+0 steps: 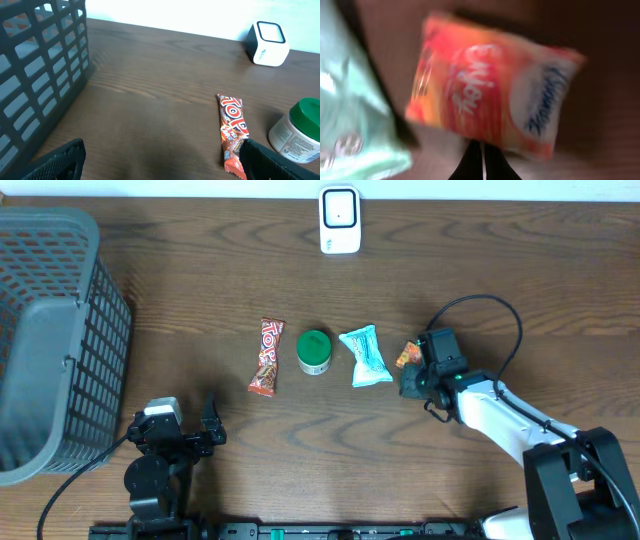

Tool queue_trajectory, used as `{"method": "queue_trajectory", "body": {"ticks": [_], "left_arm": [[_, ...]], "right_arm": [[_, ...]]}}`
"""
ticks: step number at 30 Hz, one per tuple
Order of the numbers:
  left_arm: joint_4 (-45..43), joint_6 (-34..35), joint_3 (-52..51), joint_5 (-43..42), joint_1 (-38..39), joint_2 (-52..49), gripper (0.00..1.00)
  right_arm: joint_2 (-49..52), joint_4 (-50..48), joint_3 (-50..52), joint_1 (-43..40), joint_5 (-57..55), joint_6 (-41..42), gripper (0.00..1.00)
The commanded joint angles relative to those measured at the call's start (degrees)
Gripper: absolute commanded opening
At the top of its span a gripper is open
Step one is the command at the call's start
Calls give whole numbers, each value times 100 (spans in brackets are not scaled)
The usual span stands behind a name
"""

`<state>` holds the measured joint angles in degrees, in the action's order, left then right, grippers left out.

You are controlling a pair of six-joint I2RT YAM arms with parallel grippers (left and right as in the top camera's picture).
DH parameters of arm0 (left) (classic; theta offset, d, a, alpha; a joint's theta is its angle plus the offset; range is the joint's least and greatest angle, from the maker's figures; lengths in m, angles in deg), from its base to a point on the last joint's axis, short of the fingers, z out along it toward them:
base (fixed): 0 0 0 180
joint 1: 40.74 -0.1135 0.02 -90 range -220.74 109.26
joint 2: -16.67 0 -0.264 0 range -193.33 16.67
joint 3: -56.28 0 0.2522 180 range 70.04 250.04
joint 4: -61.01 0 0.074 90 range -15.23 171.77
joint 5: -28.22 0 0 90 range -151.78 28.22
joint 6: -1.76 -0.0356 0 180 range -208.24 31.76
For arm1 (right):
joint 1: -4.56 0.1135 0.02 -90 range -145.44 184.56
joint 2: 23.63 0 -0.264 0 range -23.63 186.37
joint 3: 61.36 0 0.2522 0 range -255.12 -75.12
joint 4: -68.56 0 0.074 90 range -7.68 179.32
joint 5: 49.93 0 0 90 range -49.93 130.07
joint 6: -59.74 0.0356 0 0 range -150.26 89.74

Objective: Scan the item barcode
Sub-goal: 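Lower the right gripper over the orange pack and close on it, then lift the orange pack with the right gripper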

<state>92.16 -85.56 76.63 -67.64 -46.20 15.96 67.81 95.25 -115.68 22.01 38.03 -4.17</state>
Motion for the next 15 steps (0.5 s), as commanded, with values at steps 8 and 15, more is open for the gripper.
{"method": "queue_trajectory", "body": {"ticks": [8, 15], "left_arm": [[166, -94, -76, -13, 17, 48, 98], [166, -94, -76, -13, 17, 48, 98]], "right_arm": [[-487, 721, -490, -181, -352, -63, 1], [-1429, 2767, -1650, -184, 415, -341, 99]]}}
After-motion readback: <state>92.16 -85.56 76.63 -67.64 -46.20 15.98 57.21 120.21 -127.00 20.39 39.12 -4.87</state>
